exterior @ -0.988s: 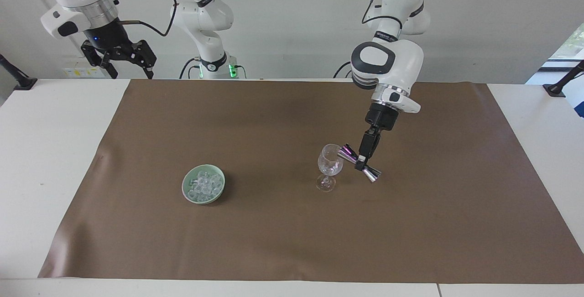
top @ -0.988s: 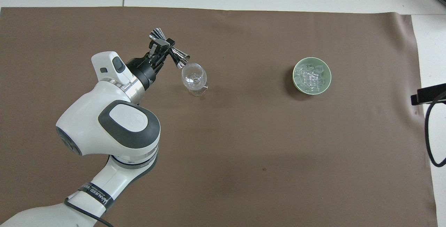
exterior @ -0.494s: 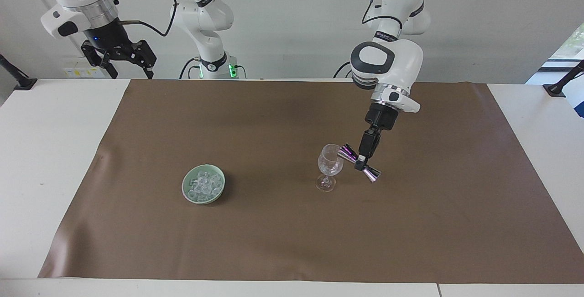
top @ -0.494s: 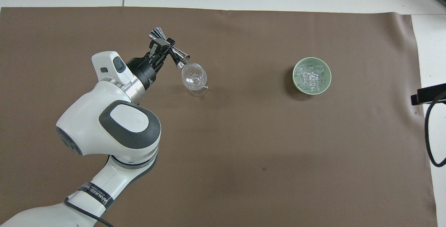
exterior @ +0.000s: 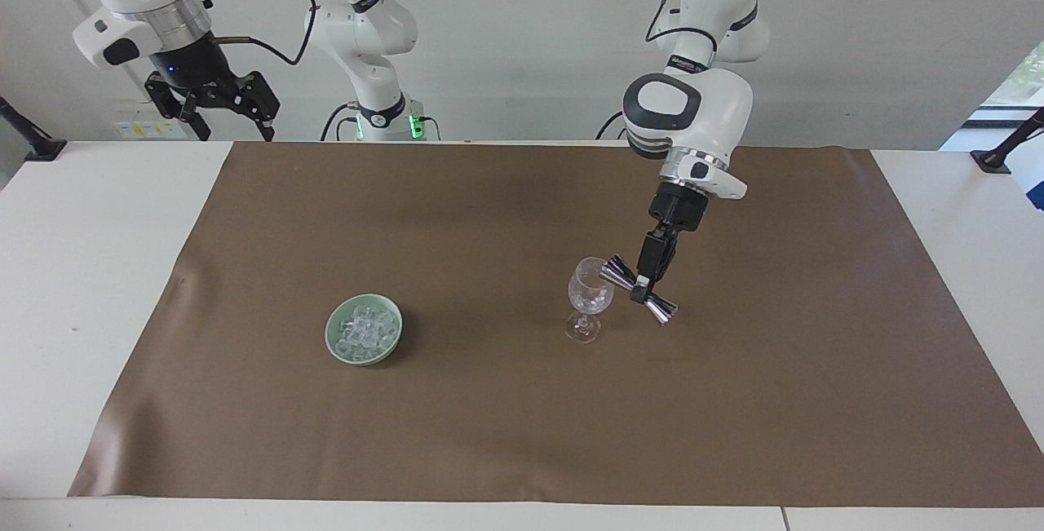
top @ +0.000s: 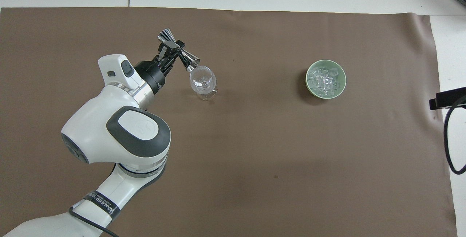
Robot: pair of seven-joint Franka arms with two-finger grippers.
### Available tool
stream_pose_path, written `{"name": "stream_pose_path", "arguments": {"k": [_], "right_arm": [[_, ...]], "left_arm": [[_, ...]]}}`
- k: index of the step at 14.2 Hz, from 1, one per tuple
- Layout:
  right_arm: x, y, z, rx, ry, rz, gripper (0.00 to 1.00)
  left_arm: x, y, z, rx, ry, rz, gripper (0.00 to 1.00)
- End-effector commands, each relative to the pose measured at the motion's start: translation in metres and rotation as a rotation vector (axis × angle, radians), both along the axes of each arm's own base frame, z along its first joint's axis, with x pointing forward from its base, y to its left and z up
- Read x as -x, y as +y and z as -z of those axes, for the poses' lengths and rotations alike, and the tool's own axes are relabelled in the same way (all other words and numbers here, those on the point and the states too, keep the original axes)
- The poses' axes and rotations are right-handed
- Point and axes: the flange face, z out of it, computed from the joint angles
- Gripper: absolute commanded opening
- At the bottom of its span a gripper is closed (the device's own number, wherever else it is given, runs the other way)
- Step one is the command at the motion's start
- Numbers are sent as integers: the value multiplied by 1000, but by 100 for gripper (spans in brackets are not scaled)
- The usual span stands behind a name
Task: Pour wine and add ice with both arms
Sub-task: 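Hold the jigger tilted over the glass with the left gripper, then turn the jigger upright and carry it back with the left gripper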
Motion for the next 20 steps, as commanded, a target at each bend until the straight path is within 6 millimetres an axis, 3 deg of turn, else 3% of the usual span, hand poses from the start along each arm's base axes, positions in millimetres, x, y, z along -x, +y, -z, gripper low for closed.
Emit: {"name": "stream_pose_path", "arguments": {"k": [1,10,20], "right_arm": [[1,0,1,-16,4,-27,100],[1,0,1,-16,4,-27,100],[1,0,1,-16,4,-27,100]], "left_arm": [[-4,-3,-2,-20,-20,-10,0],[-15,17,-5,108,55,37,0],[-29,61,-8,515,378,14,0]]}}
